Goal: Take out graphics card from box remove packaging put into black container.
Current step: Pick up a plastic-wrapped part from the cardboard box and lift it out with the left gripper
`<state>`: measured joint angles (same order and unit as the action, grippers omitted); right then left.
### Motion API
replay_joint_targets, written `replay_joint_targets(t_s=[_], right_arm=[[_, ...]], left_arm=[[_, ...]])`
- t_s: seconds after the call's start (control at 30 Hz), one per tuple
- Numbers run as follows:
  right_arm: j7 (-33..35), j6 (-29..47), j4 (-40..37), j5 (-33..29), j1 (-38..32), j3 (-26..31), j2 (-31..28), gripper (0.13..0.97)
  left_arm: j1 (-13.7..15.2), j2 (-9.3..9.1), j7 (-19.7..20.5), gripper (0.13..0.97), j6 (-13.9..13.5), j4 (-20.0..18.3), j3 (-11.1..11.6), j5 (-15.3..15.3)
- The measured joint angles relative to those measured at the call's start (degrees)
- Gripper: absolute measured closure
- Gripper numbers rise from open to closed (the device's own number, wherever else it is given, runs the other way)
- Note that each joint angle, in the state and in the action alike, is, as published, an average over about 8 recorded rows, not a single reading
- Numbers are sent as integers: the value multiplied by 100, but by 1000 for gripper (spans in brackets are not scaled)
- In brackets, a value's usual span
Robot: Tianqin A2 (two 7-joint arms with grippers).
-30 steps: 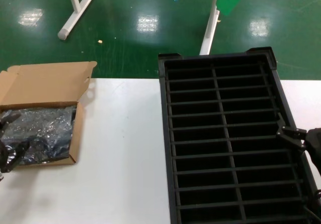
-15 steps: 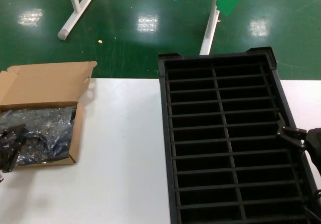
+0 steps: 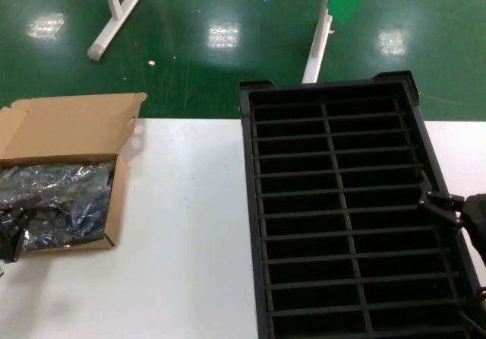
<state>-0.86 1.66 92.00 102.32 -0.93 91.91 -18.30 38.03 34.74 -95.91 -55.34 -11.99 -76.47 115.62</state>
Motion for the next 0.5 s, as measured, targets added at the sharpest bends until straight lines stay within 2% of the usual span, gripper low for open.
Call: replay_joint_targets(t_s=[0.13,0.27,0.5], right_arm=[[0,0,0,0,0,0,0,129],[0,0,0,0,0,0,0,129],[0,0,0,0,0,0,0,129]], left_arm=[[145,37,-71,951,-97,237,-10,16],[211,85,-26,953,-244,276,-13,44],[154,236,346,954,-603,-213,-65,68]])
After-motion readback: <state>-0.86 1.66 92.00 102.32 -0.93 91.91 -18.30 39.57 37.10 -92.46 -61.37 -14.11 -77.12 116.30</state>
